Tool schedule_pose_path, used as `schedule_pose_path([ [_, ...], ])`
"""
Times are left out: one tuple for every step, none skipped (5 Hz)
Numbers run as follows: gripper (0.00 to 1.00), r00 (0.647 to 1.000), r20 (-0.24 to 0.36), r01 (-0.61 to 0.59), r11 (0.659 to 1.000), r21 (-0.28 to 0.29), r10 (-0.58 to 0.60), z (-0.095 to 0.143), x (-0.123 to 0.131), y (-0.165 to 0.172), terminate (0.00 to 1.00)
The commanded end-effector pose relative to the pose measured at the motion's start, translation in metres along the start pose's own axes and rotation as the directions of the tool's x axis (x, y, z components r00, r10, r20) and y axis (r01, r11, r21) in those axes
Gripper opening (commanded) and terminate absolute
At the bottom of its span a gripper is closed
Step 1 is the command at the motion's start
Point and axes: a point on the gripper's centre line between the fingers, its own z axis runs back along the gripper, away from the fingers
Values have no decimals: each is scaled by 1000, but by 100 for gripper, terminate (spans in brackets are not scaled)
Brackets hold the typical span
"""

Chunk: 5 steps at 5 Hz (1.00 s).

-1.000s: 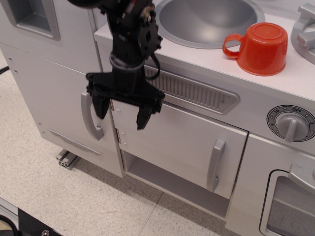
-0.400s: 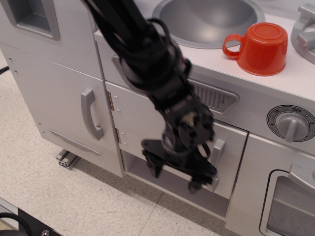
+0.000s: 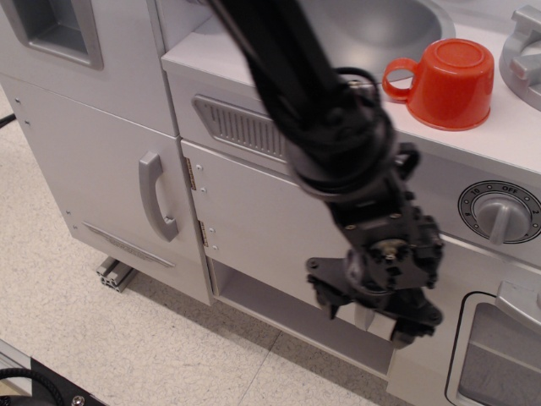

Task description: Open cabinet

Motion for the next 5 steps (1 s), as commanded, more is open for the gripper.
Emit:
schedule_pose_path([
  [100,995,75,-59,998,-5,59,-4,35,0,0],
  [100,996,80,-41,999,6,41,-6,35,3,0],
  [0,997,66,-25,1000,-17,27,-4,33,2,0],
  [0,998,59,-37,999,-31,38,-5,35,2,0],
  [0,997,67,-35,999,-32,37,-6,34,2,0],
])
